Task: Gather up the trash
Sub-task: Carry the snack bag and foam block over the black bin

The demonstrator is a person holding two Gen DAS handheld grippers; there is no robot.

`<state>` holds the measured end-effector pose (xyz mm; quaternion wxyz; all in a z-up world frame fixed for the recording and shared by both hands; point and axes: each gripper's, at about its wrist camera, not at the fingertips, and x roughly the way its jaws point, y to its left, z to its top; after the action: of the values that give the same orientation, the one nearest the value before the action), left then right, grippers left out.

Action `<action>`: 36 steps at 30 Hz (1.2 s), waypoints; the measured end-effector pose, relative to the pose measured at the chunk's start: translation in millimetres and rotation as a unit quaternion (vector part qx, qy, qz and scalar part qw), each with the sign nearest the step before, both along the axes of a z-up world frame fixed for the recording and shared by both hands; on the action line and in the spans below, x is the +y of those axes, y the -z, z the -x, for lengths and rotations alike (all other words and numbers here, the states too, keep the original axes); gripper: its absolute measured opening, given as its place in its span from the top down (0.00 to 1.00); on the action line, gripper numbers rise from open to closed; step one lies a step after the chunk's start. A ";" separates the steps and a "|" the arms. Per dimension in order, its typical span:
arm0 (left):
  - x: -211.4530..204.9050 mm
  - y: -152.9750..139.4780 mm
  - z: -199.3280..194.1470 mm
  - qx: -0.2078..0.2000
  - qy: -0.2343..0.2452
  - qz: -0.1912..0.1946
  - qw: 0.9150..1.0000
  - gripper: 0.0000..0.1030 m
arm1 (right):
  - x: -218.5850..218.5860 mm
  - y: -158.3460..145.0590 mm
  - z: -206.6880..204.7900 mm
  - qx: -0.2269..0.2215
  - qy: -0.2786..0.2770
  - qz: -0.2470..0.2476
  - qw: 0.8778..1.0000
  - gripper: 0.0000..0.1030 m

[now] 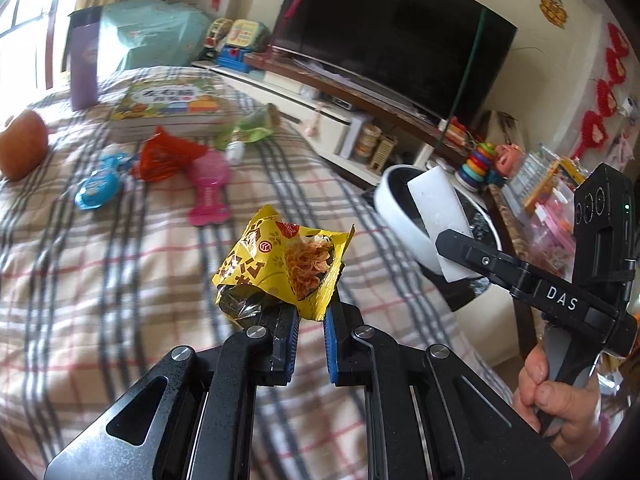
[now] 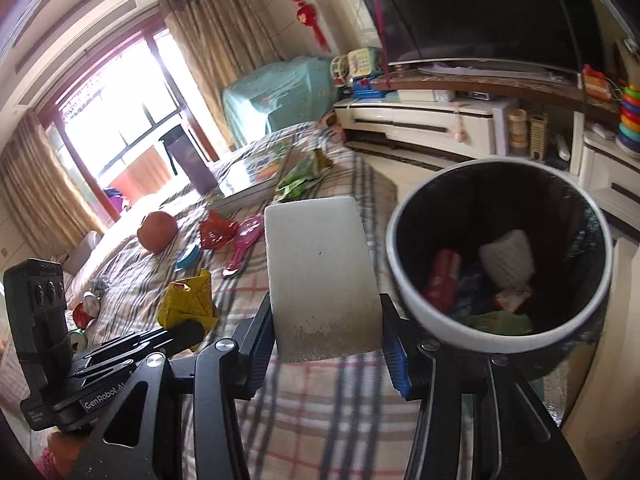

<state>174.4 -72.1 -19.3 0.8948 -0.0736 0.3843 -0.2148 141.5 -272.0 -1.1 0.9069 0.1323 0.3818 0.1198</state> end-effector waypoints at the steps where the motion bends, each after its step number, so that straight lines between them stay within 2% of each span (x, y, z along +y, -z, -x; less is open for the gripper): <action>1: -4.4 -1.2 0.1 0.000 0.004 0.001 1.000 0.90 | -3.7 -0.3 0.8 0.000 0.004 0.000 1.000 0.53; 18: -70.5 -20.8 -4.7 -0.012 0.067 -0.007 0.998 0.90 | -68.5 -5.7 13.4 -0.006 0.064 0.004 0.998 0.53; 36: -126.0 -26.4 -17.2 -0.017 0.108 -0.017 0.994 0.90 | -107.8 -6.2 6.7 -0.002 0.089 0.015 0.996 0.52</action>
<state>191.6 -198.1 7.0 0.8737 -0.0126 0.3786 -0.3050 134.8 -379.8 5.1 0.9165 0.1523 0.3684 0.0329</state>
